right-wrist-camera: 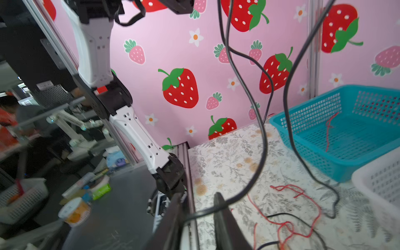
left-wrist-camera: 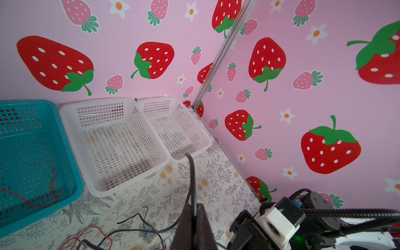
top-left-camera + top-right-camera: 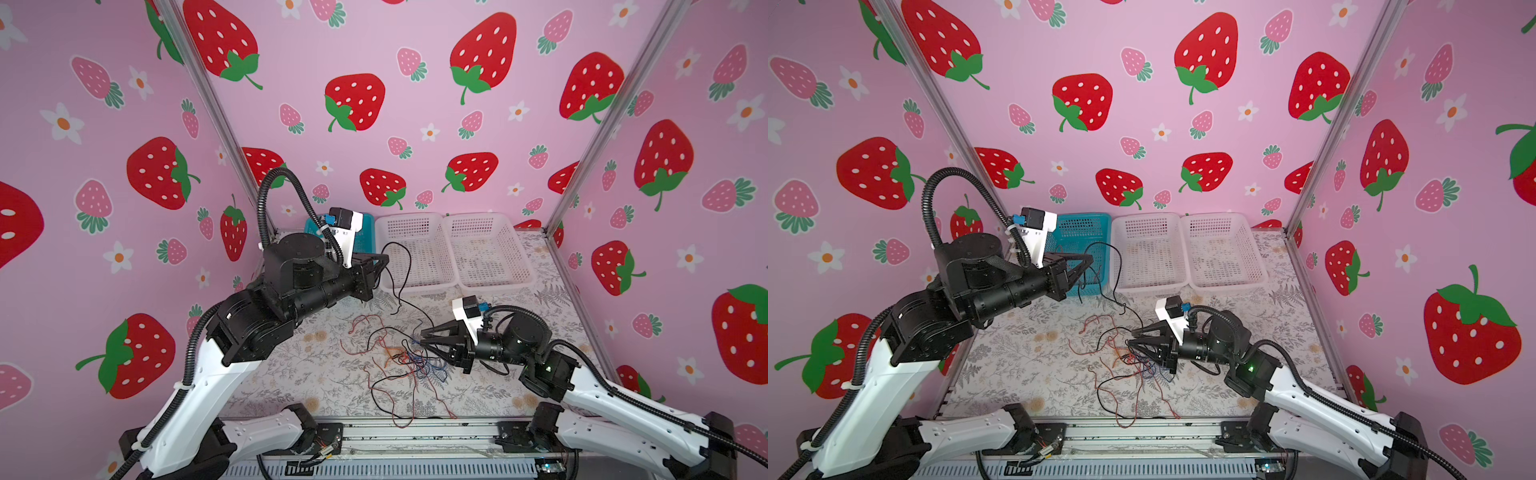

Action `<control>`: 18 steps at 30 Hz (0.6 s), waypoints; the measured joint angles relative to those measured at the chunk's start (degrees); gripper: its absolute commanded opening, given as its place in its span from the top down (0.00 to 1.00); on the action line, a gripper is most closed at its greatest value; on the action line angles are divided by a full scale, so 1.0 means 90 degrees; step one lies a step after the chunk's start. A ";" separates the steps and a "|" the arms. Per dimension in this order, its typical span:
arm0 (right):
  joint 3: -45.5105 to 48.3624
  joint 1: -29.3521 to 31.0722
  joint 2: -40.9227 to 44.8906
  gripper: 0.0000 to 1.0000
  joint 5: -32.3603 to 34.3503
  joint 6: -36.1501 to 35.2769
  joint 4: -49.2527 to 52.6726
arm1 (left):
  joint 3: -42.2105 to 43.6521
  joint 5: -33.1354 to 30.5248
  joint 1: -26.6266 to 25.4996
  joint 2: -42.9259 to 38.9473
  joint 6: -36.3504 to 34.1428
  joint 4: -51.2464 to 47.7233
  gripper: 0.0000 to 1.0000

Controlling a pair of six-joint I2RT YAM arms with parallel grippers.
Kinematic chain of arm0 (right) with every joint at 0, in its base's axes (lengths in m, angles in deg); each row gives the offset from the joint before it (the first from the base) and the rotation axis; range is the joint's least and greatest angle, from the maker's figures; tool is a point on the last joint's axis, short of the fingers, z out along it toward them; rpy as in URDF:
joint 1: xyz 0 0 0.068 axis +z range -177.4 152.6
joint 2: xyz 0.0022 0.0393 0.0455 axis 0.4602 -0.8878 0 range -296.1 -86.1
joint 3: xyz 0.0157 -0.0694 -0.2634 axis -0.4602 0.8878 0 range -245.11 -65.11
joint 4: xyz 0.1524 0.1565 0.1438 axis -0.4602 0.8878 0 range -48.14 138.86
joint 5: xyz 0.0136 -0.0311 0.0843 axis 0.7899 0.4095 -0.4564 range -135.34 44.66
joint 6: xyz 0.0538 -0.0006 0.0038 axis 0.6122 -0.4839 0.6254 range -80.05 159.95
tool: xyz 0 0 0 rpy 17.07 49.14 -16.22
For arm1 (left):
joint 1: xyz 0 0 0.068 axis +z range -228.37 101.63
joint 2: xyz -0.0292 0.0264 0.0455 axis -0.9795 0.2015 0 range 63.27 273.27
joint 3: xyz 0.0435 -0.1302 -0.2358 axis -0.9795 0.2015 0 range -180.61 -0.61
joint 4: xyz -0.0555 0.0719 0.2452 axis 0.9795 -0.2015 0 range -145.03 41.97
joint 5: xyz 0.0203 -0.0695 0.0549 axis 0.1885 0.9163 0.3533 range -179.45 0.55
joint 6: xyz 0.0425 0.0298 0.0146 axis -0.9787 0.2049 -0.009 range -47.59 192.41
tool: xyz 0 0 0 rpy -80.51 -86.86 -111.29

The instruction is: Untangle the cables

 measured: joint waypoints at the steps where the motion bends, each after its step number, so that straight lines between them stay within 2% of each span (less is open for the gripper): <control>1: 0.0024 0.0002 0.0053 1.00 0.0129 -0.0012 0.0034 | 0.0007 -0.0017 0.0015 -0.0005 -0.0017 -0.0005 1.00; 6: 0.0345 -0.0005 0.0529 1.00 0.1025 0.0000 0.0294 | 0.0177 -0.0102 0.0090 -0.0114 -0.0092 -0.0007 1.00; 8: 0.0532 -0.0017 0.0670 1.00 0.1341 0.0007 0.0372 | 0.0265 -0.0124 0.0131 -0.0168 -0.0107 -0.0007 0.90; 9: 0.0624 -0.0034 0.0712 1.00 0.1443 0.0017 0.0425 | 0.0318 -0.0124 0.0153 -0.0199 -0.0112 -0.0007 0.89; 12: 0.0782 -0.0046 0.0726 1.00 0.1596 0.0049 0.0542 | 0.0486 -0.0131 0.0214 -0.0267 -0.0112 0.0012 0.82; 18: 0.0903 -0.0046 0.0743 1.00 0.1770 0.0046 0.0835 | 0.0731 -0.0185 0.0396 -0.0367 -0.0109 0.0095 0.81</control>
